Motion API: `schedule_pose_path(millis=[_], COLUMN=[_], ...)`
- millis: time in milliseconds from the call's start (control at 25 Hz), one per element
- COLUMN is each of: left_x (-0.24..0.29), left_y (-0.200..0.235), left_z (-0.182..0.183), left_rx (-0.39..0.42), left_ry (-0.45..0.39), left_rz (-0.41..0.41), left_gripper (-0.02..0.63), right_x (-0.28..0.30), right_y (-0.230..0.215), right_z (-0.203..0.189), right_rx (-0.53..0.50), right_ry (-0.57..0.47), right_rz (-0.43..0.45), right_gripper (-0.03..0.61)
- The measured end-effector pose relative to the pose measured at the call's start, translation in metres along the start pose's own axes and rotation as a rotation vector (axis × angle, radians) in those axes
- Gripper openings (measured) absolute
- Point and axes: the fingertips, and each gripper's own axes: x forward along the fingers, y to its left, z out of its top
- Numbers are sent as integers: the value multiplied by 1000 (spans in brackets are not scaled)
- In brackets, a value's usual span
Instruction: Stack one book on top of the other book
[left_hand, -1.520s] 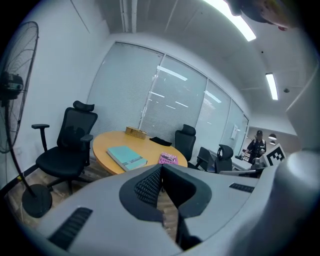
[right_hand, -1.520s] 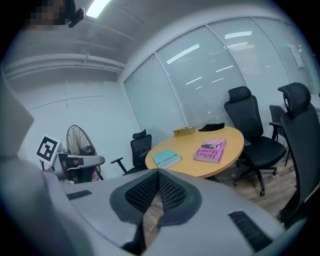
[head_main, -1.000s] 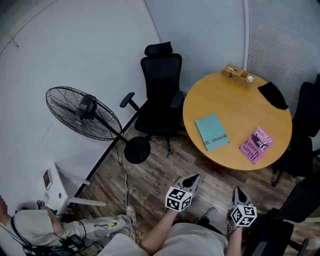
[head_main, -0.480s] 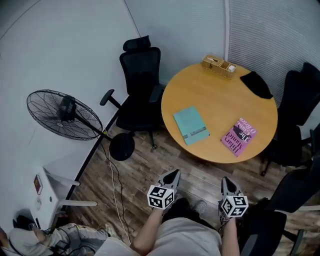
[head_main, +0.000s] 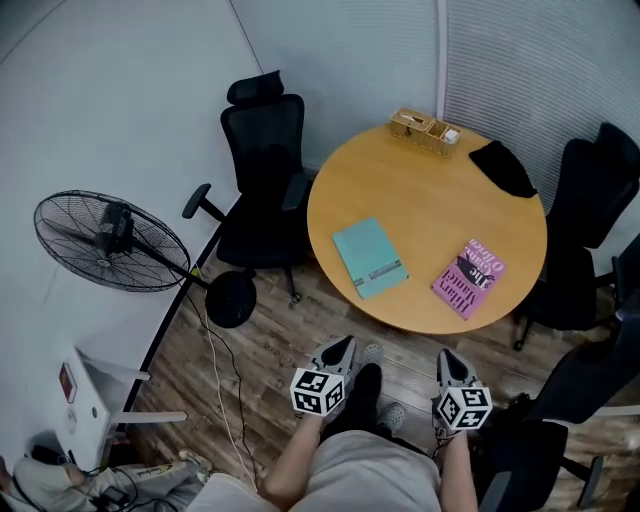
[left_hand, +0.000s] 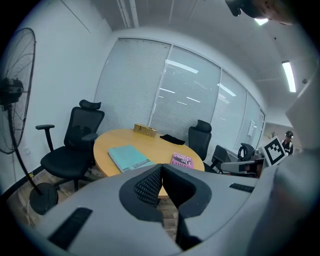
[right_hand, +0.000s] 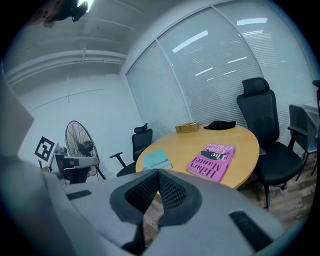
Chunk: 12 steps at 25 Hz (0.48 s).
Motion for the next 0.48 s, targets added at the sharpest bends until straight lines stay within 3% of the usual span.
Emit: schedule_pose_path(millis=[480], left_x=[113], left_y=[25], left_z=[44], left_rx=[-8], left_ry=[44], left_rz=[-111], left_gripper=[28], right_x=[69], right_y=[-47], right_z=[33], right_rx=[62], right_ry=[62], right_rz=[-120], right_gripper=[18])
